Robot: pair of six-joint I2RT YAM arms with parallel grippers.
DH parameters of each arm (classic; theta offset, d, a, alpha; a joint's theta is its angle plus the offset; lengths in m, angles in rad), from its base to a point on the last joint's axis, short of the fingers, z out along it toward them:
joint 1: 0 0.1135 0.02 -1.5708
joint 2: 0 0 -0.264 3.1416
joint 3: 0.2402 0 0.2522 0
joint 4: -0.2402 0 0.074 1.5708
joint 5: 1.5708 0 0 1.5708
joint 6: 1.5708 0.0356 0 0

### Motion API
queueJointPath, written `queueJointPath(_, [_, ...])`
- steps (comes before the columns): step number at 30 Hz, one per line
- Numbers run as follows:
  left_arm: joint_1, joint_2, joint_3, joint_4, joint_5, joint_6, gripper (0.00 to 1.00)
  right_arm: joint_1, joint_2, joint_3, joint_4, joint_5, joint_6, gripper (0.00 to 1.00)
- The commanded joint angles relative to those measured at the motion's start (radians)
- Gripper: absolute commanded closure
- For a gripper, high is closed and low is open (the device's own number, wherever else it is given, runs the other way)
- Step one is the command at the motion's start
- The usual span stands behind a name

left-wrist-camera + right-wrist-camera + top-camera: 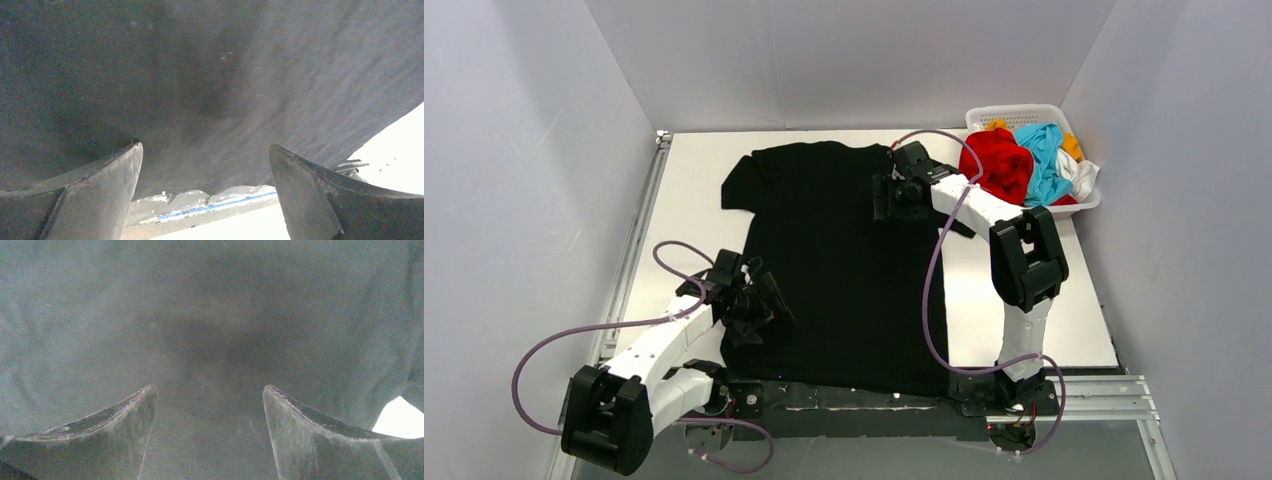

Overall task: Fold and stack the t-shirts
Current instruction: Flatten out the tshirt

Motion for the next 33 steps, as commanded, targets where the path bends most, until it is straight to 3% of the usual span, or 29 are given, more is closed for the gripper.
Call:
queueJointPath(1, [-0.002, 0.035, -0.101, 0.062, -0.010, -0.086, 0.02, -0.010, 0.007, -0.086, 0.074, 0.010, 0.112, 0.15])
queueJointPath(3, [0.000, 0.110, -0.122, 0.139, -0.016, -0.110, 0.02, -0.008, 0.006, -0.138, 0.103, -0.024, 0.139, 0.15])
queueJointPath(8, [0.032, 0.268, -0.038, 0.102, -0.053, -0.105, 0.02, 0.011, 0.004, -0.269, 0.146, -0.070, 0.191, 0.18])
queueJointPath(15, [0.194, 0.511, 0.236, -0.014, -0.096, -0.099, 0.02, 0.092, -0.059, -0.402, 0.154, -0.130, 0.274, 0.21])
queueJointPath(22, [0.300, 0.901, 0.706, -0.104, -0.073, -0.054, 0.02, 0.329, -0.022, -0.279, 0.060, -0.274, 0.298, 0.22])
queueJointPath(28, [0.362, 1.307, 1.318, -0.203, 0.150, 0.009, 0.02, 0.571, 0.022, -0.032, -0.076, -0.304, 0.064, 0.23])
queueJointPath(31, [0.355, 1.390, 1.499, -0.179, 0.287, 0.023, 0.02, 0.604, -0.016, -0.013, -0.057, -0.294, 0.012, 0.22])
queueJointPath(33, [0.349, 1.356, 1.526, -0.170, 0.310, 0.044, 0.02, 0.593, -0.060, -0.033, -0.048, -0.228, 0.020, 0.21])
